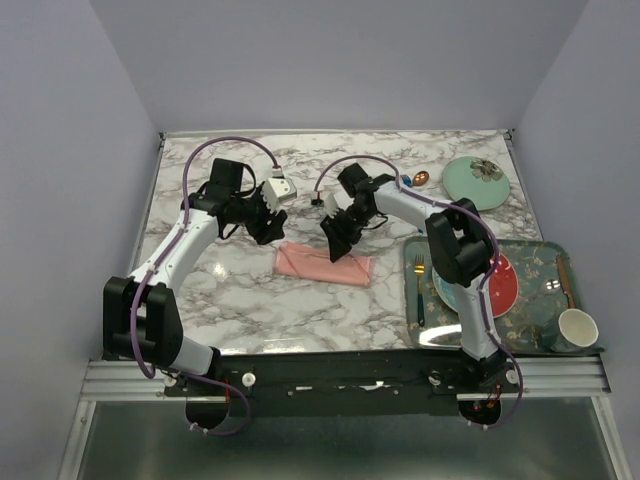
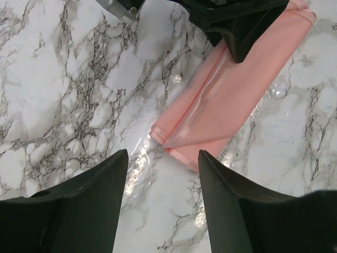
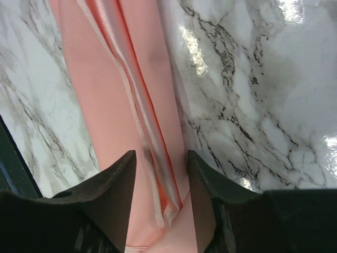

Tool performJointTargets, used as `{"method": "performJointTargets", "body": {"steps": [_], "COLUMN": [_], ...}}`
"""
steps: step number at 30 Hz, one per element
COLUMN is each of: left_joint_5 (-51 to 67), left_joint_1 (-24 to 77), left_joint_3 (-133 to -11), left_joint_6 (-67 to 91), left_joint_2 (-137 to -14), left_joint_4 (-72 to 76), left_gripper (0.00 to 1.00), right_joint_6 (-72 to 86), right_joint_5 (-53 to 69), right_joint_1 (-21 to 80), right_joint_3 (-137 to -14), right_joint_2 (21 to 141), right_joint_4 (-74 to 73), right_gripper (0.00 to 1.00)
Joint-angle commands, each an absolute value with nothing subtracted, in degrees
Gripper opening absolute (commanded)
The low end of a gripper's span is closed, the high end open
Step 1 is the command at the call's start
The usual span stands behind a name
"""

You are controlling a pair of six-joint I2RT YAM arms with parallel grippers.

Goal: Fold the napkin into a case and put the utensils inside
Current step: Pick up the smaller rectangle-folded napkin from the center of the board.

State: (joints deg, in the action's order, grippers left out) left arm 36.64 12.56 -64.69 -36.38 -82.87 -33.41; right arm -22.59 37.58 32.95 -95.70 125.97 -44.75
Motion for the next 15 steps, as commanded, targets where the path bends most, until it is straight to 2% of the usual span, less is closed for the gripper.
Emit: {"method": "performJointTargets", "body": {"steps": [1, 5, 9, 12, 15], "left_joint_5": [35.42, 34.72, 34.37, 34.1, 33.66], "left_joint_1": [11.95, 11.69, 11.43, 11.34, 11.25], "left_joint_3": [-63.72, -63.54, -63.46, -63.28, -63.11], "left_joint_6": [-36.21, -36.39, -36.04, -35.6, -35.42], "left_joint_2": [-81.3, -81.56, -81.65, -81.56, -81.47], "left_joint_4": [-32.08, -31.82, -31.29, -31.03, -30.85], "left_gripper": [0.67, 0.67, 0.67, 0.68, 0.67], "right_joint_6": [-23.2, -23.73, -24.08, -24.17, -24.69], "right_joint_5": [34.02, 33.75, 33.84, 34.19, 34.19], "right_joint_1": [33.4, 33.49, 33.66, 33.75, 33.66], "right_joint_3": [-97.73, -98.44, -98.79, -99.05, -99.32], "right_joint_2": [129.2, 129.55, 129.81, 130.08, 129.82], "right_joint_4": [-46.93, -47.28, -47.64, -48.07, -48.43], "right_gripper": [0.47, 0.45, 0.35, 0.27, 0.14]}}
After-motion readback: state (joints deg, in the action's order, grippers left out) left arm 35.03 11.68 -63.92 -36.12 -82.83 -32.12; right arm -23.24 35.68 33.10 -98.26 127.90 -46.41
